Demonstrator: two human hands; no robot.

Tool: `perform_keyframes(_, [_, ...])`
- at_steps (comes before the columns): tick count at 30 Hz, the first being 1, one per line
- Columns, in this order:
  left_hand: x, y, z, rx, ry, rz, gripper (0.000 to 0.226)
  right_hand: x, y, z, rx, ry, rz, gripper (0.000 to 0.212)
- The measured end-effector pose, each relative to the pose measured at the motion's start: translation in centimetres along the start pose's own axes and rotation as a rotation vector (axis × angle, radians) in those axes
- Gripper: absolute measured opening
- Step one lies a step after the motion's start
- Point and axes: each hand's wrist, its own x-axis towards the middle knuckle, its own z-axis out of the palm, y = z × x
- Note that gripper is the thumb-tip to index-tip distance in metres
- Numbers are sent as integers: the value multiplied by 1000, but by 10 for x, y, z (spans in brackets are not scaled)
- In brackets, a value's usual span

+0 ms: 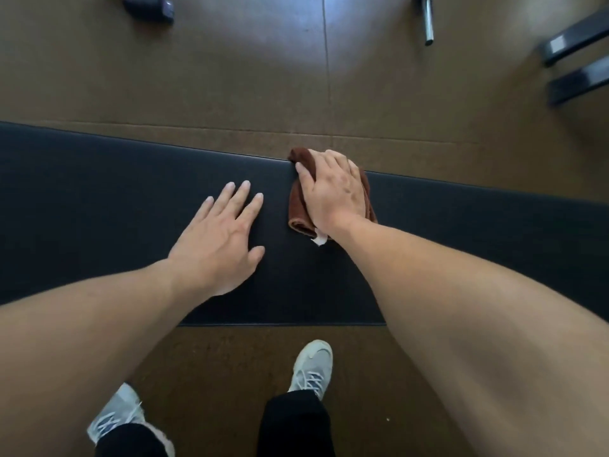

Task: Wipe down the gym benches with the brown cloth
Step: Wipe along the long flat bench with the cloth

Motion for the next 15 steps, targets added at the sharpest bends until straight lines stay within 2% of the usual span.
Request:
perform_keyframes(5, [47, 106, 14, -2, -61, 14, 97, -26, 141, -49, 39, 139, 214, 50])
perform_keyframes(8, [60, 135, 24, 120, -64, -43, 118, -43, 218, -71, 30, 249, 376, 51])
perform_keyframes(10, [63, 138, 27, 164, -52, -63, 124, -56, 259, -79, -15, 265, 440, 54])
perform_keyframes(12, [63, 136, 28, 170, -62, -69, 126, -69, 282, -81, -41, 241, 462, 57])
perform_keyframes(15, [65, 137, 28, 167, -77, -68, 127, -83, 275, -75, -27, 217, 478, 59])
